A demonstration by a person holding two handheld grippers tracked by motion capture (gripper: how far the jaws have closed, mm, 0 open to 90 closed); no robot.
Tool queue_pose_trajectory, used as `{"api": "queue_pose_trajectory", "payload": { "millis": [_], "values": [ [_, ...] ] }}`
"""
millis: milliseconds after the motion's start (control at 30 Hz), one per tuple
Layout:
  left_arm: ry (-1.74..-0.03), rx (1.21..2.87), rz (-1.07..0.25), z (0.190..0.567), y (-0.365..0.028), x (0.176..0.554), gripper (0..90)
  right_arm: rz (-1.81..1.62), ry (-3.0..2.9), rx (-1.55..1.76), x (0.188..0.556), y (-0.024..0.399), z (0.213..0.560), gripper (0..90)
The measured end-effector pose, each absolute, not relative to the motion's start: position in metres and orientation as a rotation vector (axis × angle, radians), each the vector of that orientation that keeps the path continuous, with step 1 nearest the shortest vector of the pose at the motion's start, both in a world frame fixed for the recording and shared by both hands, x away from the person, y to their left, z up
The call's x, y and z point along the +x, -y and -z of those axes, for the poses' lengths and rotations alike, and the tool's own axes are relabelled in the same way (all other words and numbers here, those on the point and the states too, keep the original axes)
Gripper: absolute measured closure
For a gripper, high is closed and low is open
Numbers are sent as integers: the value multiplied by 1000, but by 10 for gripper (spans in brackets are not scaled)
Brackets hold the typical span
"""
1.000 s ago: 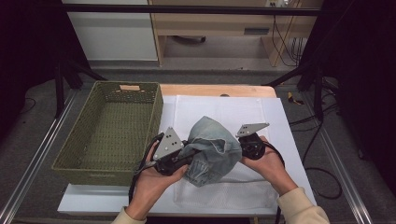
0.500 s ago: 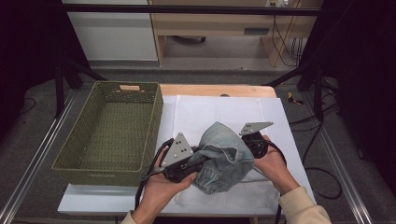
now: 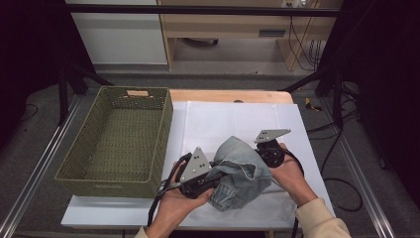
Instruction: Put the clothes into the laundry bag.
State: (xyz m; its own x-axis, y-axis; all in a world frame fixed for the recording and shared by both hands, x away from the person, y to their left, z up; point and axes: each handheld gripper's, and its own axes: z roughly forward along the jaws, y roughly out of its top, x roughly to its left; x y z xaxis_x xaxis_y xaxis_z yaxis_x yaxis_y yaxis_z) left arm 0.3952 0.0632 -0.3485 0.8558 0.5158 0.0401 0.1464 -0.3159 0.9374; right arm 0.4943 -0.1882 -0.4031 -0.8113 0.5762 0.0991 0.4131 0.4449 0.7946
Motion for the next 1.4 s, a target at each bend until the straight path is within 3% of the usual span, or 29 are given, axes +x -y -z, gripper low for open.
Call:
{"api": "queue_pose_trajectory", "payload": {
  "millis": [1100,1400],
  "values": [
    [-515,1907,-397,356,-83,394,756,-1370,-2465,871,492,192,395,894],
    [-502,1876,-384,347,-69,395,755,-1358,-2467,862,496,188,390,895]
  ]
}}
